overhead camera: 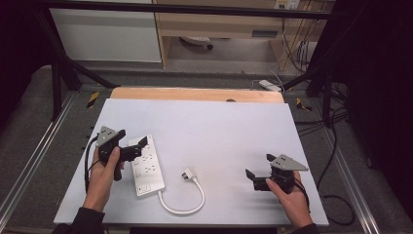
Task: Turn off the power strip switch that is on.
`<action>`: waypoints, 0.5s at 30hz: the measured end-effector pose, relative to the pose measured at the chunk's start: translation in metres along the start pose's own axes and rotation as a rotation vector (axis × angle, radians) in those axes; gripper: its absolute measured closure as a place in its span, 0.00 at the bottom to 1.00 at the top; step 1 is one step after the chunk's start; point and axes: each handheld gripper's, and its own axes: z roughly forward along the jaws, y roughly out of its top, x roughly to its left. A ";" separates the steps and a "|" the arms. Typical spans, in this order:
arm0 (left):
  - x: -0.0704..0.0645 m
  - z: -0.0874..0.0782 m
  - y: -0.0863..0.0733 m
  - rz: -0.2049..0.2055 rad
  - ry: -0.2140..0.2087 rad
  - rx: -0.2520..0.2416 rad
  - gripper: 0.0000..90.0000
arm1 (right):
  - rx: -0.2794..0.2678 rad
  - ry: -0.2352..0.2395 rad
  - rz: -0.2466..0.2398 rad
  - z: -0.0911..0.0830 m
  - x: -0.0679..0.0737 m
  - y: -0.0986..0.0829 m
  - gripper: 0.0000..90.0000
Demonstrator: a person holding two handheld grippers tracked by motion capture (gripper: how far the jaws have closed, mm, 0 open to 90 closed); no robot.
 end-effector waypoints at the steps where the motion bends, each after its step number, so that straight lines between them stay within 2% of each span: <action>1: -0.001 -0.001 0.001 0.000 0.001 0.001 0.07 | 0.000 0.000 0.000 0.000 0.000 0.000 0.03; 15: -0.008 -0.022 0.008 -0.006 -0.005 0.000 0.07 | -0.004 0.002 0.000 -0.002 0.001 0.000 0.03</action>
